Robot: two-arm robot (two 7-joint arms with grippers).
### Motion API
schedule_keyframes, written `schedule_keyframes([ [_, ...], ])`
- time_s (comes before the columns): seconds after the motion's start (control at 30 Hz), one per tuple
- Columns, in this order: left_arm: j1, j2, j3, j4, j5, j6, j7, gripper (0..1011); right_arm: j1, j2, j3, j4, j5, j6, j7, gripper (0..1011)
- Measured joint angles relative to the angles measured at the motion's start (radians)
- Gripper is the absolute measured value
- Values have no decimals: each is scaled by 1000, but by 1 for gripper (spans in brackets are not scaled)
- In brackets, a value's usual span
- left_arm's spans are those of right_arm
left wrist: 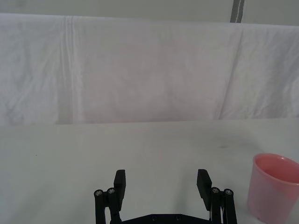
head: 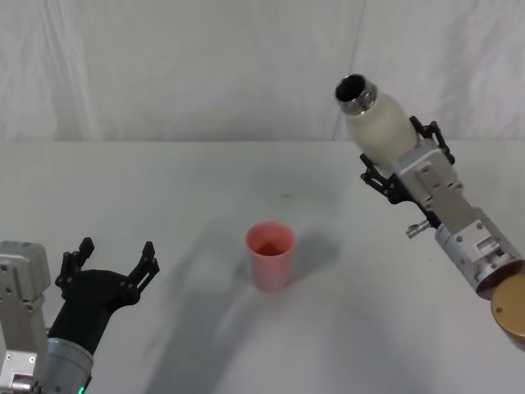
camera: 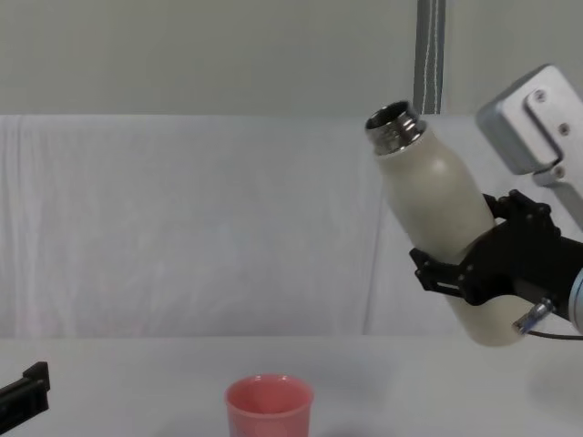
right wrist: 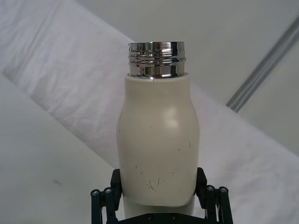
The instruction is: Grasp the thermos with one hand and pour water into the cup lid.
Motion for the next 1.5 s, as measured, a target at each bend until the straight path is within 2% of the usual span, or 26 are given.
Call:
schedule_keyframes([
  [0.63, 0, 0, 0, 0, 0, 0, 0, 1001, -48, -63, 93, -13, 139, 20, -5, 950],
  [0.9, 0, 0, 0, 0, 0, 0, 0, 1001, -69, -85, 137, -20, 217, 25, 2, 950],
  [0.97, 0, 0, 0, 0, 0, 0, 0, 1001, -77, -94, 152, -21, 250, 31, 9, 950],
  [1.17, 0, 0, 0, 0, 0, 0, 0, 1001, -93, -108, 177, -21, 310, 45, 21, 950],
  [1.27, 0, 0, 0, 0, 0, 0, 0, 1001, -97, -110, 181, -18, 323, 47, 24, 950],
  [1.5, 0, 0, 0, 0, 0, 0, 0, 1001, -106, -116, 190, 21, 375, 38, 37, 950],
])
